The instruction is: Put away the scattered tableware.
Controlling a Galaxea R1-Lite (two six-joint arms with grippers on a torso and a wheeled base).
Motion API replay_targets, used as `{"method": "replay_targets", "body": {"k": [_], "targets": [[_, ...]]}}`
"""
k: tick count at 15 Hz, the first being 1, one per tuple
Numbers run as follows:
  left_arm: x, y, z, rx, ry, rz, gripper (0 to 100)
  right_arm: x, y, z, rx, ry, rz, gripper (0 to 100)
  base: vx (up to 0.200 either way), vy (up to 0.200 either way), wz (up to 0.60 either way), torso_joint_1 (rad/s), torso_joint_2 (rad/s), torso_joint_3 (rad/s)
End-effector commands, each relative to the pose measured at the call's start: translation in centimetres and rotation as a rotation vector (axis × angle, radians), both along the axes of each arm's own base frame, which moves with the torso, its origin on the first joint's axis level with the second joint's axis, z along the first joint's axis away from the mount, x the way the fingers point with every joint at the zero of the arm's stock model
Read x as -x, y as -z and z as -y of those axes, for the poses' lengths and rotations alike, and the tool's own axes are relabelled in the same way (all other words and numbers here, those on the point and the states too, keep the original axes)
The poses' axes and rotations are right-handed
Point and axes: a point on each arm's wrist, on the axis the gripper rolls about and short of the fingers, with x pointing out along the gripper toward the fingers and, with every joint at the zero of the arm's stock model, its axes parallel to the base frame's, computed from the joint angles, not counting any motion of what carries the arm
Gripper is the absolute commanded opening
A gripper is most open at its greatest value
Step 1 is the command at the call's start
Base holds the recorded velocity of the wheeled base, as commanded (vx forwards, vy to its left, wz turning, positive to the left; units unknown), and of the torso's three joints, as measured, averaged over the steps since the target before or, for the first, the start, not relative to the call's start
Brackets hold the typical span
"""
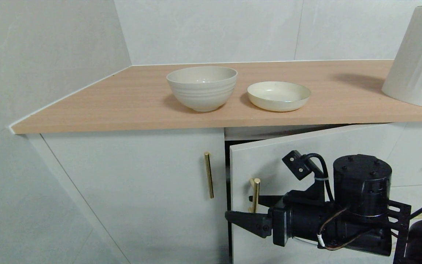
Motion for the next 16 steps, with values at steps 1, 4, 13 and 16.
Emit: {"method": "replay_targets", "body": {"k": [1,4,13,16], "targets": [[0.0,0.0,0.0,0.001,0.000,0.000,100,0.3,-0.2,0.0,-0.005,-0.010,0.005,100,0.000,0.000,0.00,0.000,0.00,0.000],[0.0,0.0,0.0,-0.003,0.000,0.000,100,0.6,0.0,-0.3,-0.003,-0.036,-0.002,100,0.000,0.000,0.00,0.000,0.00,0.000],[1.1,-5.0,0.2,0.091,0.171,0.087,100,0.8,-0.9,-0.1,-0.025,-0.036,0.019,100,0.000,0.000,0.00,0.000,0.00,0.000],[0.9,-11.8,0.1,0.240,0.385,0.025,100,0.7,-0.8,-0.1,-0.024,-0.036,0.018,100,0.000,0.000,0.00,0.000,0.00,0.000]]}}
